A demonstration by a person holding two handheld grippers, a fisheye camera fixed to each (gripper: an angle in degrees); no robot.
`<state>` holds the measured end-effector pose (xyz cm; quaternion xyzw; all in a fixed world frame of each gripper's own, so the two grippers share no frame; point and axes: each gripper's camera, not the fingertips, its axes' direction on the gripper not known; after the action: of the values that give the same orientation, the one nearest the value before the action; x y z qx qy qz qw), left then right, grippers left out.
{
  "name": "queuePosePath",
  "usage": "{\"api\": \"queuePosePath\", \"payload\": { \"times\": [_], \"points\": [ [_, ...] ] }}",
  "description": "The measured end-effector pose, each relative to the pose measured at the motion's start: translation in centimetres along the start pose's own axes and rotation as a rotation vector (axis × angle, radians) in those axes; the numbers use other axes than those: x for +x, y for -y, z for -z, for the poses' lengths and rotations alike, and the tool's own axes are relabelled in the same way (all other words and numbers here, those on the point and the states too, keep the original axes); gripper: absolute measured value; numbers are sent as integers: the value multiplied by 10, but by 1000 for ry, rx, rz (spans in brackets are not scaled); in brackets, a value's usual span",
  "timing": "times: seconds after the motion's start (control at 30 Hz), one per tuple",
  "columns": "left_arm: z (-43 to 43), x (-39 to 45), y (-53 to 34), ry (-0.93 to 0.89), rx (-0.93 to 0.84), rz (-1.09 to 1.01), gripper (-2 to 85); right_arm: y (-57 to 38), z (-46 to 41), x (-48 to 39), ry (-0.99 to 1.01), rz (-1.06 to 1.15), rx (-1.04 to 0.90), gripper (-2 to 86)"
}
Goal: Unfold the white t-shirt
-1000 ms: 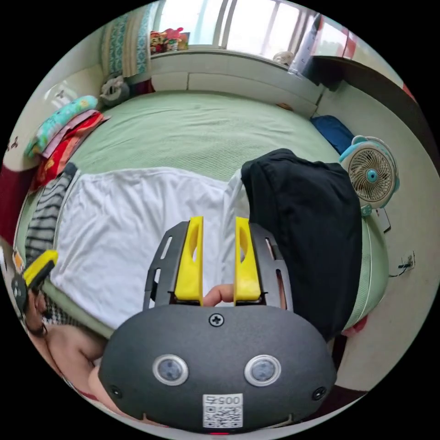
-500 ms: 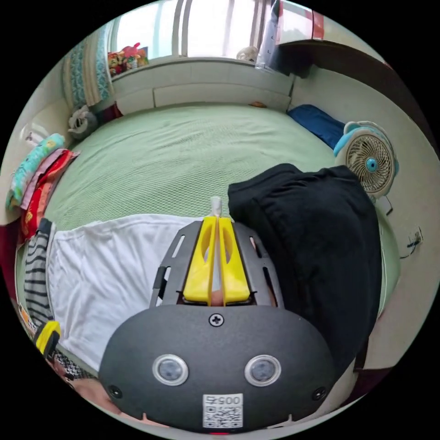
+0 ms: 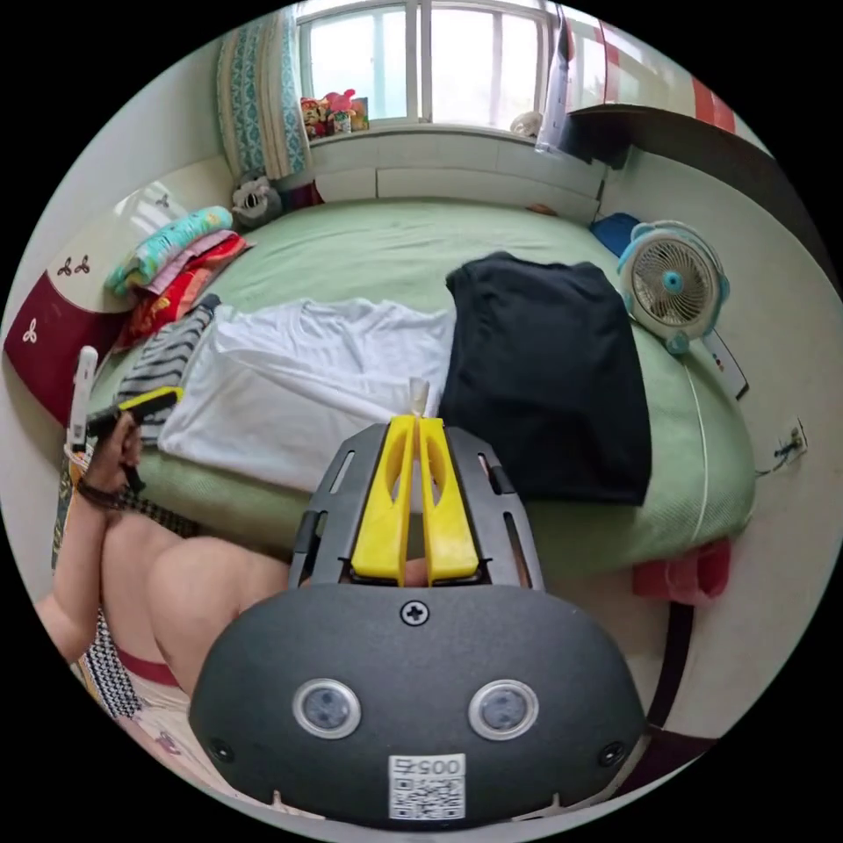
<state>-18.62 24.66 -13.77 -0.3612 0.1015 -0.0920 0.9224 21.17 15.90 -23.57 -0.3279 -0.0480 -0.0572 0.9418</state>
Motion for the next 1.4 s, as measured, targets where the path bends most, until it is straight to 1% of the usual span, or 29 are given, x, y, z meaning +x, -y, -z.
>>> {"api": "queuePosePath", "payload": {
  "times": [0.1,0.2,0.27,0.33,0.4,0.6,0.7,0.73,0.8,0.87,0.97,1.1,1.2,1.27,1.4],
  "points": [
    [18,-13,-16,10,59,38,27,-35,-2,14,-70,-36,-47,-15],
    [29,-22,-27,-54,101,20,45,-55,-10,17,-67,-46,-78,-15],
    [32,-22,-31,-108,92,-19,61,-62,-21,7,-117,-31,-92,-15],
    [32,-21,-35,-167,29,-51,93,-64,-28,0,-143,-27,-101,-15],
    [34,-24,-40,-173,15,-54,111,-65,-33,-5,-141,-27,-107,-15],
    [39,-29,-47,-167,-36,-108,131,-74,-42,-6,-112,-44,-116,-15],
    [36,-25,-51,-144,-103,-159,126,-82,-44,-3,-106,-50,-118,-15],
    [36,-23,-54,-109,-131,-173,116,-86,-44,-2,-105,-55,-117,-15],
    [39,-25,-60,-34,-166,-159,78,-92,-43,1,-103,-62,-114,-16],
    [53,-29,-68,-34,-134,-154,38,-100,-38,6,-103,-72,-100,-16],
    [87,-42,-90,-77,-73,-128,26,-112,-21,14,-115,-79,-62,-16],
    [154,-69,-122,-151,7,-85,20,-125,12,27,-98,-66,4,-16],
    [217,-84,-152,-183,74,-122,18,-137,49,36,-61,-39,71,-16],
    [254,-93,-174,-175,108,-148,17,-151,80,42,-78,-26,126,-16],
    [330,-118,-235,-231,148,-188,17,-181,127,52,-108,12,195,-16]
  ]
}}
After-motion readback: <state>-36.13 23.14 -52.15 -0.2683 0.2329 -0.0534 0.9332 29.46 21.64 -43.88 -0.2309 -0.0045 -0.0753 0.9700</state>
